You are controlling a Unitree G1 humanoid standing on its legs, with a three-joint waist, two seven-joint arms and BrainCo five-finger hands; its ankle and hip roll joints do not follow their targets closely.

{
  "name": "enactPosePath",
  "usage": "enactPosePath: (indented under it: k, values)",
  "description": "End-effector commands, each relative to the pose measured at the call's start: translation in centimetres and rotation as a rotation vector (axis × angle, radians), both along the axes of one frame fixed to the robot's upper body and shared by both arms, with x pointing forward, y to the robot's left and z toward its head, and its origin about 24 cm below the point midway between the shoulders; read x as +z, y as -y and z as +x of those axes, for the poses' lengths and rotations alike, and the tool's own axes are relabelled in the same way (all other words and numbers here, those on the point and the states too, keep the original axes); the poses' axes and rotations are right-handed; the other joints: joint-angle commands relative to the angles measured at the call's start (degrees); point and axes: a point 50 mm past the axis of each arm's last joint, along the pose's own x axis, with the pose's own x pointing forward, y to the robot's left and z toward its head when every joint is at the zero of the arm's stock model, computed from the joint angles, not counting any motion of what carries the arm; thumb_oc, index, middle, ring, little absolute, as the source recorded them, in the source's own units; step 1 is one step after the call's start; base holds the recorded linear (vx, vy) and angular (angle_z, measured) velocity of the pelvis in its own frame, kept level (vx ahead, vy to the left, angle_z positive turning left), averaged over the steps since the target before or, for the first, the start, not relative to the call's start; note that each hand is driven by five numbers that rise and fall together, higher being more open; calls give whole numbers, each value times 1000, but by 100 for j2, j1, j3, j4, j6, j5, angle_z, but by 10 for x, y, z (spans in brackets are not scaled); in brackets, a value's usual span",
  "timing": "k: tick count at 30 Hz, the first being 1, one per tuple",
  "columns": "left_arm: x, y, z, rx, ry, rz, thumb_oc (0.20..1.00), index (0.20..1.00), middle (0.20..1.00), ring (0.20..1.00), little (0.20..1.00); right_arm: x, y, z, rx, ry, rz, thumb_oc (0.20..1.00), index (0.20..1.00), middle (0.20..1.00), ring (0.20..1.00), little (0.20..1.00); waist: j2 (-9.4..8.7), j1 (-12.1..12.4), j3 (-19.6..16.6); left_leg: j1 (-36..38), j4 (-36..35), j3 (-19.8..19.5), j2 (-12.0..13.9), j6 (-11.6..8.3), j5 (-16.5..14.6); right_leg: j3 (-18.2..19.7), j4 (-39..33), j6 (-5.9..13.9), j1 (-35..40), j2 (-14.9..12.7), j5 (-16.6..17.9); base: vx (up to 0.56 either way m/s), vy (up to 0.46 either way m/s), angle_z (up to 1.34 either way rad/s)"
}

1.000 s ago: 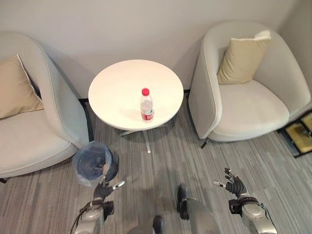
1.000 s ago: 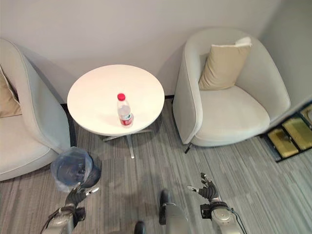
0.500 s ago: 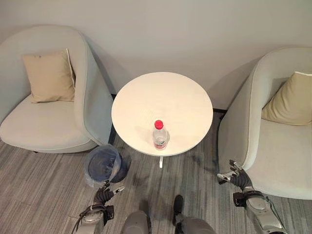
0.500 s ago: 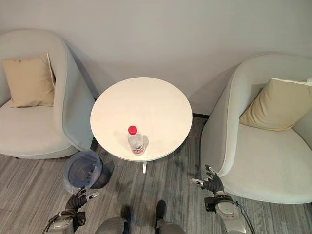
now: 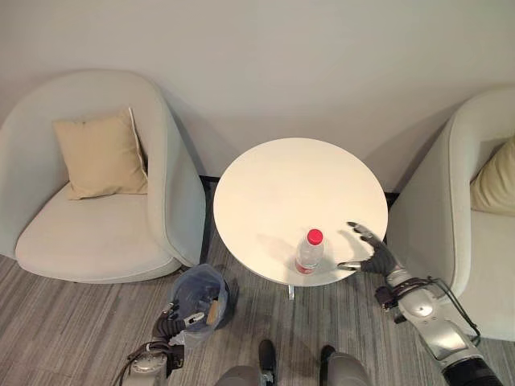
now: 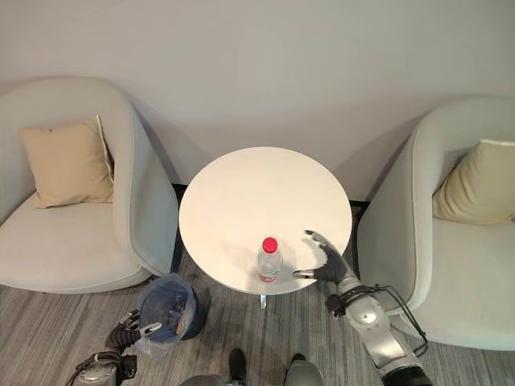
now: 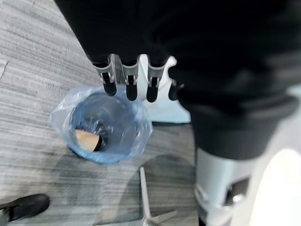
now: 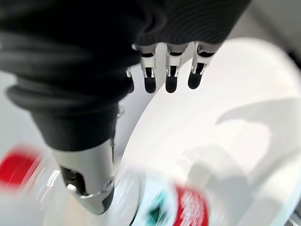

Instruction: Gather garbage on tea table into small bin, then transfer packed bag to large trash can.

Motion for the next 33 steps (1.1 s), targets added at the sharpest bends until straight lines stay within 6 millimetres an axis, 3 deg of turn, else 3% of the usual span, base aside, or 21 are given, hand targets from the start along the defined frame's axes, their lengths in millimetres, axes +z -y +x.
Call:
enactPosePath:
  k: [1,10,16,22,24,29,30,31,33]
  values:
    - [7,-4,2,-39,43,36,1000,1000,1000,1000,1000,14,3,6,44,79,-71,1000,1000,1000,1000,1000,-117,147,-151,-44,283,-447,36,-122,-455,-36,-1088,-111,627,254,625,78,-94,29]
    - [-7,9,-13,-96,-41,12,1000,1000,1000,1000,1000,-3,-6,2,80,4,-77,1000,1000,1000,1000,1000,-103,282,-374,149,115,-657,111,-254,-391,-346,-1789,-205,1271,309,665,75,-79,17]
    - [-10,18,-15,-133,-56,-2,1000,1000,1000,1000,1000,-13,-25,5,129,-40,-45,1000,1000,1000,1000,1000,-48,377,-347,178,-13,-831,141,-325,-294,-562,-2011,-224,1437,333,657,13,-25,15]
    - [-7,23,-7,-148,-26,-5,1000,1000,1000,1000,1000,-15,-36,15,123,-43,-16,1000,1000,1000,1000,1000,36,461,-81,1,17,-982,130,-325,-206,-705,-1895,-250,1278,324,622,-83,3,18]
    - [-3,28,2,-158,8,-11,1000,1000,1000,1000,1000,-8,-42,25,110,-8,-1,1000,1000,1000,1000,1000,114,561,190,-296,101,-1136,114,-330,-99,-826,-1735,-278,994,300,619,-183,0,26]
    - [-2,32,7,-160,14,-10,1000,1000,1000,1000,1000,-1,-46,37,59,23,42,1000,1000,1000,1000,1000,182,651,352,-605,185,-1250,112,-337,-17,-928,-1595,-293,688,268,620,-99,4,19]
    - [-2,32,7,-158,14,-11,1000,1000,1000,1000,1000,-1,-45,39,41,28,58,288,288,288,288,288,191,666,365,-650,191,-1265,112,-337,-3,-946,-1580,-292,644,262,626,-49,6,16]
    - [-2,32,8,-157,20,-12,1000,1000,1000,1000,1000,0,-44,41,19,29,77,200,200,200,200,200,202,688,374,-696,195,-1281,111,-337,17,-957,-1567,-291,597,260,633,-38,9,17]
    - [-1,31,8,-153,26,-13,1000,1000,1000,1000,1000,5,-41,46,-20,53,118,200,200,200,200,200,220,726,387,-761,192,-1302,114,-346,46,-985,-1565,-289,549,254,638,-22,2,14]
